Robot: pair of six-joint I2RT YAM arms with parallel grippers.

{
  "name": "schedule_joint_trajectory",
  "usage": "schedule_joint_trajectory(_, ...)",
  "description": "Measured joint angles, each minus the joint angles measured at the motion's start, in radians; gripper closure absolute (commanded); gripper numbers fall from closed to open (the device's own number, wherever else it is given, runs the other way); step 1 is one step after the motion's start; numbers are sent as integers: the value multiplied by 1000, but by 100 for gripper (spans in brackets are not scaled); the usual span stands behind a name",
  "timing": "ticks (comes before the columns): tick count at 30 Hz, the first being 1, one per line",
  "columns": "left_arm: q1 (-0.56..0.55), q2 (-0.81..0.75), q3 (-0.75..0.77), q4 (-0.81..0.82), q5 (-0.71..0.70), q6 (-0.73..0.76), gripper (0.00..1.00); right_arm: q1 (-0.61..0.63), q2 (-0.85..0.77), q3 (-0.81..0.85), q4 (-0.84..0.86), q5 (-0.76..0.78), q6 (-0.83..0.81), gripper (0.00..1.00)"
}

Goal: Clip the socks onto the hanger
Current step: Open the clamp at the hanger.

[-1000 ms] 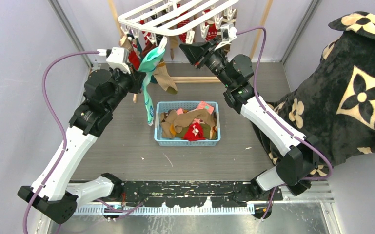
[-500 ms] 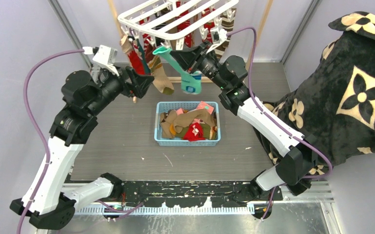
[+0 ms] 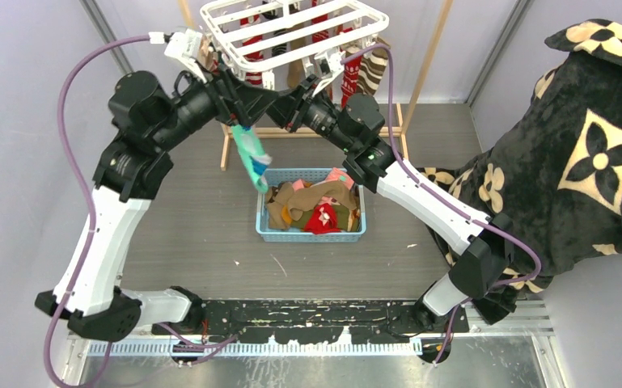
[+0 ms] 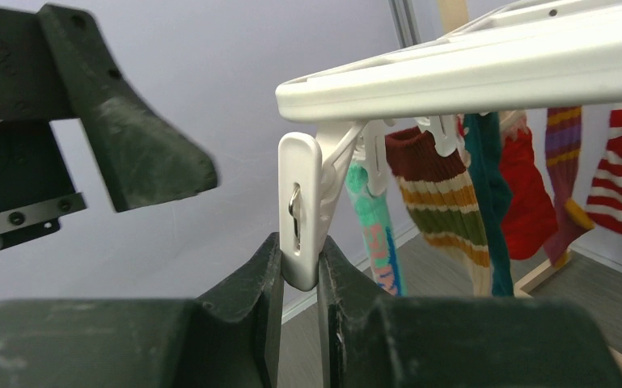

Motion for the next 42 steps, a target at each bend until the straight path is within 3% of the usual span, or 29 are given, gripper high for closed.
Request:
schedule_joint_trajectory(5, 0, 85, 22, 3, -53, -21, 23, 14, 11, 5, -11, 15, -3, 99)
schedule_joint_trajectory(13, 0, 97, 22, 20, -114, -36, 34, 14, 11, 5, -15, 21, -3, 99)
schedule_joint_trajectory(19, 1, 106, 32, 36, -115, -39, 44, 14, 11, 5, -14, 21, -2, 99)
schedule_joint_trajectory(42, 34, 166, 69, 32, -44, -84, 64, 14, 11, 7, -3, 21, 9, 99)
